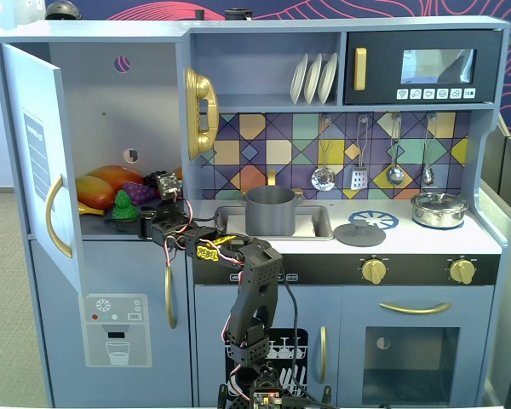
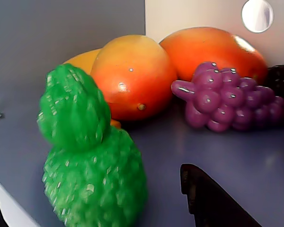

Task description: Pick up the green pineapple from the left cabinet and place it in the gray recipient

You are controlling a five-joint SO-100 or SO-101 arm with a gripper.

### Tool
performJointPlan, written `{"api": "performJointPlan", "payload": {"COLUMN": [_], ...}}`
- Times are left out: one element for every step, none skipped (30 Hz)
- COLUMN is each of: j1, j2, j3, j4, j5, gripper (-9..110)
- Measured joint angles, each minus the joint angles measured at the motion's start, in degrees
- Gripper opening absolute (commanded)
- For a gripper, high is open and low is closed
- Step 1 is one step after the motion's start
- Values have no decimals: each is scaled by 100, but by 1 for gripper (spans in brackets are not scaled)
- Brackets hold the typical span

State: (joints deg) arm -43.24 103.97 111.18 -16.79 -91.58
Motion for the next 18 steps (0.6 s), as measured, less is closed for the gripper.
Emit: {"api": "performJointPlan", "payload": {"j1": [0, 0, 0, 0, 0, 0, 0, 0, 0, -9, -26, -35, -53, -70, -79, -79, -79, -79], "j2": [-97, -185, -264, -360, -448, -536, -642, -721, -809, -853, -896, -923, -932, -949, -949, -949, -949, -949], "j3": [-88, -167, -255, -343, -431, -510, -589, -659, -729, -782, -826, -861, -888, -905, -914, -914, -914, -914], "j4": [0, -9, -9, -9, -9, -9, -9, -9, -9, -9, -9, -9, -9, -9, -18, -53, -105, -123], "j5": [0, 0, 0, 0, 0, 0, 0, 0, 0, 9, 9, 9, 9, 0, -26, -53, -44, -26], "gripper": [44, 44, 44, 43, 43, 41, 39, 37, 33, 27, 20, 11, 4, 0, 0, 0, 0, 0]}}
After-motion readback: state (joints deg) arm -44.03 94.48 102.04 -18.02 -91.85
